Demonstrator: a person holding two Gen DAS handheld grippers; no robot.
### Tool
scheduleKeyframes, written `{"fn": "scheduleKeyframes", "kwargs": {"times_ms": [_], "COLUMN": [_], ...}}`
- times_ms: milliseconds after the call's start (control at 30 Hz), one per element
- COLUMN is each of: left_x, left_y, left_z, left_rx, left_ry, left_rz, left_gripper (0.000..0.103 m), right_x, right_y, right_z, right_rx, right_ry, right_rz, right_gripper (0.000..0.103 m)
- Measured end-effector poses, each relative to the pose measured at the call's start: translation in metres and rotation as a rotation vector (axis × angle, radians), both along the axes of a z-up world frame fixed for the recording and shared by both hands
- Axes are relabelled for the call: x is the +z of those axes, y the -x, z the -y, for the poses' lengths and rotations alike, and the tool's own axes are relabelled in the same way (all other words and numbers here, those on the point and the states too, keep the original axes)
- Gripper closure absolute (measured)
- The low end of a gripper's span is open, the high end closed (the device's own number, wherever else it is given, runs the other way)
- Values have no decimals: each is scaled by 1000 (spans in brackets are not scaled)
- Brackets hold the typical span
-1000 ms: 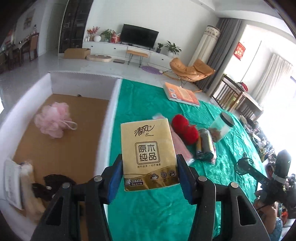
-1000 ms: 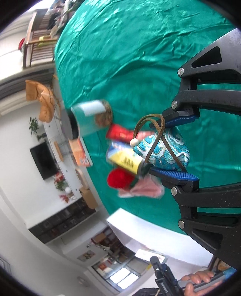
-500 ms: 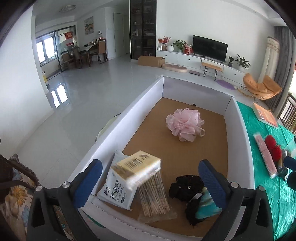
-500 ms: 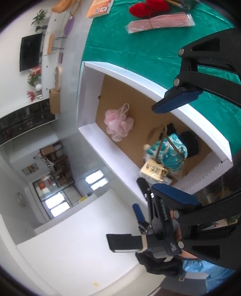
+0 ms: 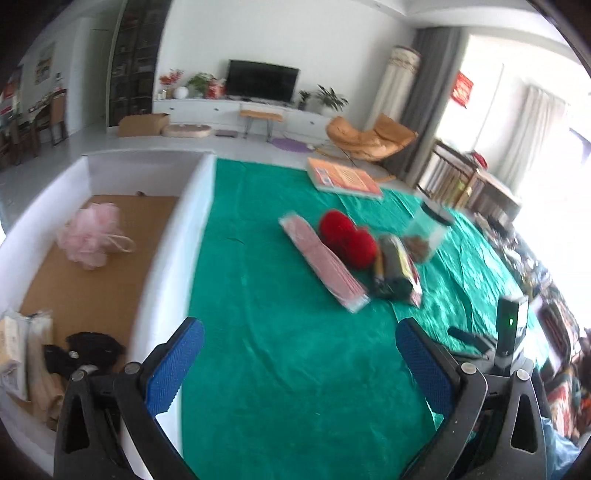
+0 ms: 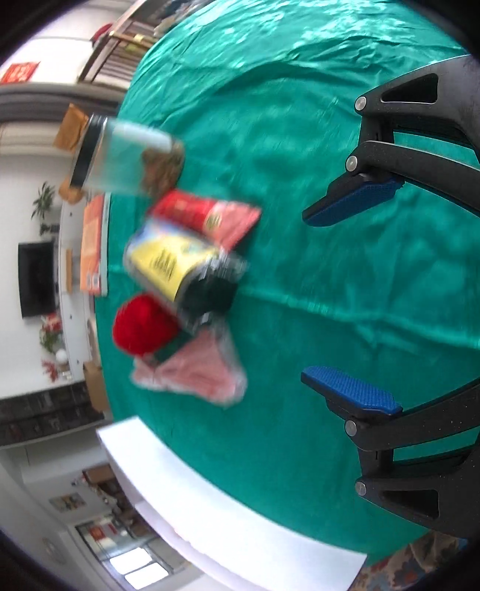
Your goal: Organize soft objects
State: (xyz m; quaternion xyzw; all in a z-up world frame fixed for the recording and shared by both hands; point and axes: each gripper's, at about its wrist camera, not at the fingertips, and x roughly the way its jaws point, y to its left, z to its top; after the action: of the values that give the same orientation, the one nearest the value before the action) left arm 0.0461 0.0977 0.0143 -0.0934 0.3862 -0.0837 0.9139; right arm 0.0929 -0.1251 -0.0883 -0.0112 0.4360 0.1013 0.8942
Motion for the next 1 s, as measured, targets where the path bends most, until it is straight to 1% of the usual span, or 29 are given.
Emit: {"fn": "scheduleKeyframes", "kwargs": {"times_ms": [67,167,267,333,367,467,600,633,733,800,867,933,1000], "left_x": [-25,-60,-81,-89,-94,-103,-118,-119,-122,-122,-121,-122,-122], "left_y": [-14,-36,-55,-66,-72,-85,-91,-89,-90,-90,-90,-90,-90], "left_z": [40,74,81,77,72,57,45,46,52,52,51,51,51], "left_rx": [-71,-91,-75,-47,-35,-9,21,22,18,16,16,16,16], "left_ry": [-41,-111,-155,-192,-195,-172,-170,-190,-237,-236,-236,-235,-235], "left_rz": [-39,-99,-113,-114,-119,-127,-149,-131,-145,-145,-144,-145,-144], "left_gripper": [0,0,0,0,0,0,0,0,0,0,0,0,0], "right_x": [1,5,0,-4,-5,-10,-11,-11,-11,-10,-11,-12,-13], "right_y": [-4,-9,-10,-10,-11,-16,-18,-18,-18,-18,-19,-20,-20], "right_z": [19,29,39,43,45,47,44,45,47,50,47,41,42], "right_rx": [-51,-80,-100,-113,-116,-129,-127,-126,-120,-123,-121,-118,-119], "right_ry": [-6,26,53,41,34,48,58,53,23,5,24,66,61], "right_rz": [-11,12,15,1,2,-8,-1,-1,-1,-1,-5,-9,-11], "right_gripper": [22,22,22,22,22,22,21,21,19,18,17,16,15]}}
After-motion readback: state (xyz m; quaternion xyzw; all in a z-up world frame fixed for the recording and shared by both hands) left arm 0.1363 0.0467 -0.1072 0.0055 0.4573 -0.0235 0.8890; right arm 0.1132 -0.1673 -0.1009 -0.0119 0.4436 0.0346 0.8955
